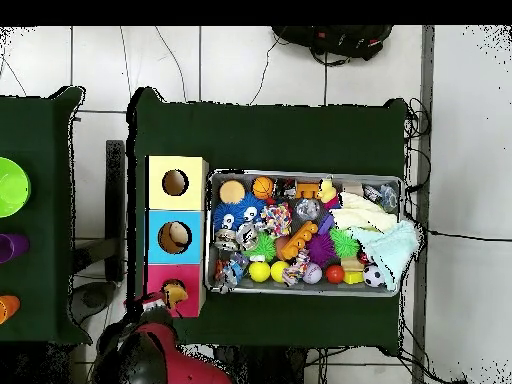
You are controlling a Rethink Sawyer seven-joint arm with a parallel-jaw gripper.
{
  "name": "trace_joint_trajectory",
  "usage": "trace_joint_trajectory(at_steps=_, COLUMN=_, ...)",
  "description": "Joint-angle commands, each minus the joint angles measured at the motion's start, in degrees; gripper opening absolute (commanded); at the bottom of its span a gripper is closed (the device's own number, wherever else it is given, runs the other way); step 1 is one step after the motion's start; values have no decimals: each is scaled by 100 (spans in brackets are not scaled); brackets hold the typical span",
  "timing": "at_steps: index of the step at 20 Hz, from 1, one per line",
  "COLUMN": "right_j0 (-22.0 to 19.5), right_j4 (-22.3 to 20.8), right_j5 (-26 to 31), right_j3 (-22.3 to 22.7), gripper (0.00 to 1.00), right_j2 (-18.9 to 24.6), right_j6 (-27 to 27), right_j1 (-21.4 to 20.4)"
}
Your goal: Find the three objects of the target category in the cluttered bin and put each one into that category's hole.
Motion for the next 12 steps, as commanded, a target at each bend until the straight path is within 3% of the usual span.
trace_joint_trajectory(at_steps=1, right_j0=-299, right_j4=-149, right_j5=-393, right_j3=-12, gripper=0, right_j2=391, right_j6=1429, right_j1=283)
trace_joint_trajectory(at_steps=12, right_j0=-193, right_j4=-59, right_j5=-381, right_j3=-62, gripper=0, right_j2=313, right_j6=1423, right_j1=327)
